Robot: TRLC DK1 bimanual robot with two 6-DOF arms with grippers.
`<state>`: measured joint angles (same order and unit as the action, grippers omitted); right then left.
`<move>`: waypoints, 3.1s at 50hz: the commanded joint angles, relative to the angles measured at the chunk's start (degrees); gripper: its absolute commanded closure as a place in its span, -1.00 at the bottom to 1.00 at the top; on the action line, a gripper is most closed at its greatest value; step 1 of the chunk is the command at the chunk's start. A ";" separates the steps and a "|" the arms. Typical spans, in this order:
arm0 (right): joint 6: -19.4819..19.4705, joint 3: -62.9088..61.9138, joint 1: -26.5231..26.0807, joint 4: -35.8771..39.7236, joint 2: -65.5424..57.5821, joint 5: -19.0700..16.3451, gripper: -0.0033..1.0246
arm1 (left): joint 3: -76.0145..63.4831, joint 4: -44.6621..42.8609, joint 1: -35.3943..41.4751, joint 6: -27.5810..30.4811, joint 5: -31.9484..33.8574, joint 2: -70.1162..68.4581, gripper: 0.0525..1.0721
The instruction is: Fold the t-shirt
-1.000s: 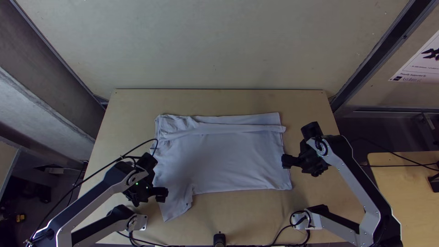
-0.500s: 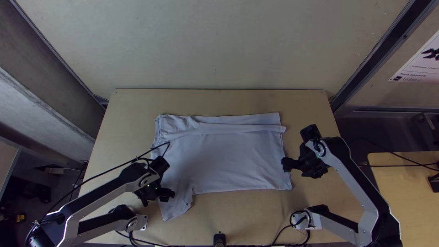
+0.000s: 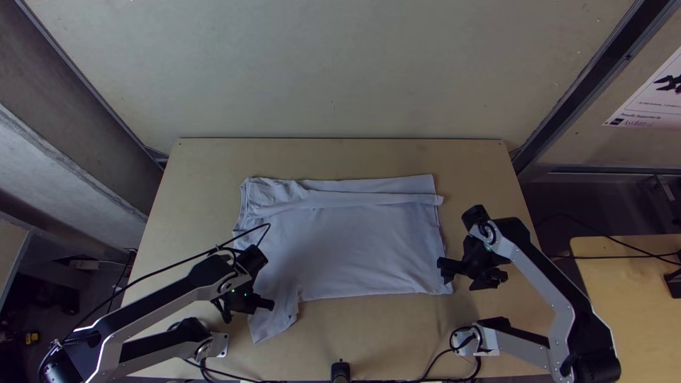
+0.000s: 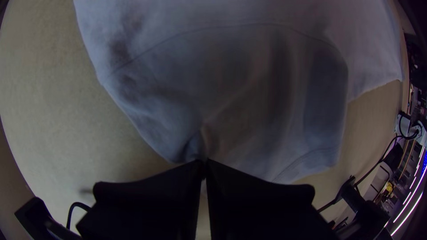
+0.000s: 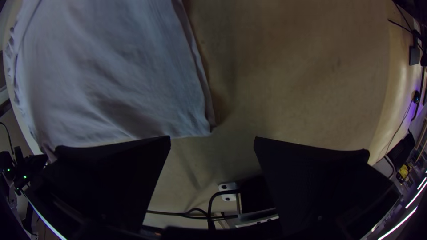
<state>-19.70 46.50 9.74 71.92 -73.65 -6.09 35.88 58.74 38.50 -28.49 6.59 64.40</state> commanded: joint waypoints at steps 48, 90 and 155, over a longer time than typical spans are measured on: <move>2.04 -3.96 4.33 -9.17 -6.86 -1.65 0.95 | 4.11 -0.38 -7.65 2.74 -0.17 -0.77 0.95; 2.48 8.87 -0.42 -7.06 -2.73 2.31 0.95 | 19.05 5.68 -26.99 16.54 0.09 -4.02 0.95; 3.44 49.12 -1.56 -7.76 -41.05 3.54 0.95 | 59.66 2.61 -37.53 24.10 0.97 39.22 0.95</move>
<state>-17.21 92.42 9.10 63.70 -111.46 -3.46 91.83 61.17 2.02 -5.48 7.70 100.31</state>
